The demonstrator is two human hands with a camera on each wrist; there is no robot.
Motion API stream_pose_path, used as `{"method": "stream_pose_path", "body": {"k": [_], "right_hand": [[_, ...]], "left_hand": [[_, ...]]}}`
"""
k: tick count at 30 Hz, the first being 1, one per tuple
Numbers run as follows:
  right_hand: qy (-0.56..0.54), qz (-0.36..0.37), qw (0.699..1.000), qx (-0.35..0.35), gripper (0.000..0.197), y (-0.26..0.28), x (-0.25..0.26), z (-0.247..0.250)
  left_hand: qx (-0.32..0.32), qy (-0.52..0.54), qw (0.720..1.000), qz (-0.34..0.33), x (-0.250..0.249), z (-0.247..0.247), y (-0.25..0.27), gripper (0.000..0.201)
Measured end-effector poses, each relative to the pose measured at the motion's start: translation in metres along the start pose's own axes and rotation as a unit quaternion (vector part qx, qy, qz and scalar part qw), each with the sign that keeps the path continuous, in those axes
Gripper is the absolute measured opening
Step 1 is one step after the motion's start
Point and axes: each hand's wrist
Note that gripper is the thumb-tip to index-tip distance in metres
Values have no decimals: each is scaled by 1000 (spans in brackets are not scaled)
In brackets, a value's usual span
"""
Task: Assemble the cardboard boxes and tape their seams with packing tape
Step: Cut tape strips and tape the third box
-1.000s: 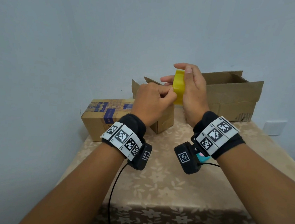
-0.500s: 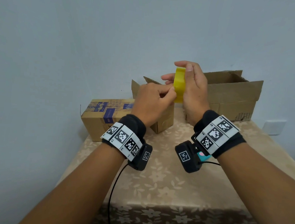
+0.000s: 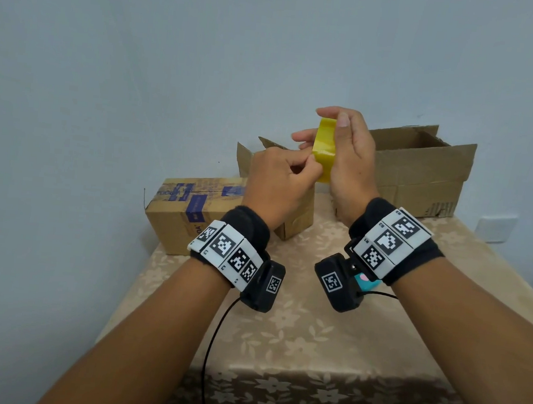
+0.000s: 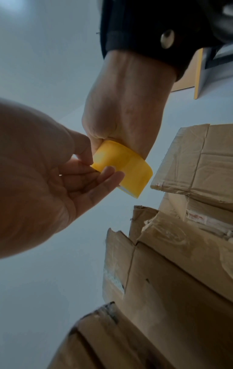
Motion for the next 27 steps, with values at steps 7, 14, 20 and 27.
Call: {"method": "stream_pose_path", "body": {"k": [7,14,20,27], "right_hand": [[12,-2,1000,10,32,0,-2,1],[15,7,1000,-2,34,-2,2,1],[21,3,1000,-7,34,0,1,0],[11,-8,1000,11,34,2,4,-2]], "left_hand": [[-19,2,999,27,-2,-2,2,30],[12,38,999,19,-8,7,-1,36],[31,-4,999,-5,-3,7,0,40],[14,34,999,34,-9,13,0,32]]}}
Point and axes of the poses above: each hand's wrist, its own y-axis away from the middle knuckle, its own z-axis out of the back of the hand, x = y × z, and after that the axes turned 15 degrees about -z, right-handed
